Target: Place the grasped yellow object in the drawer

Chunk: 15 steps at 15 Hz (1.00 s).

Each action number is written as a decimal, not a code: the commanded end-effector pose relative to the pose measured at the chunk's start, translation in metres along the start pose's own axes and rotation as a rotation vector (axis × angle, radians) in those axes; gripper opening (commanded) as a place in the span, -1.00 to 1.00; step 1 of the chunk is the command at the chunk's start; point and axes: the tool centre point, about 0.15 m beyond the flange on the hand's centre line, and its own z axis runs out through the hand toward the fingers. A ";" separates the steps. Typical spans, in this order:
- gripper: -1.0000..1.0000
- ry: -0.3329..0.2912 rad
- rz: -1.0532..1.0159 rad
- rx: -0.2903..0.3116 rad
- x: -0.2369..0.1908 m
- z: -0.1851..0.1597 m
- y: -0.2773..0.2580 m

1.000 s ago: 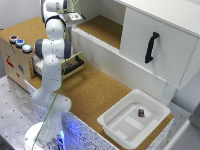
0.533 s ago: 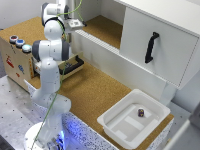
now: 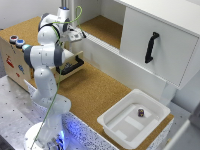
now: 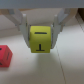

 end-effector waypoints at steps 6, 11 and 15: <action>1.00 -0.003 -0.088 -0.069 -0.002 0.015 0.023; 1.00 -0.034 -0.137 -0.116 -0.001 -0.025 0.008; 1.00 -0.001 0.002 -0.134 -0.011 -0.073 0.005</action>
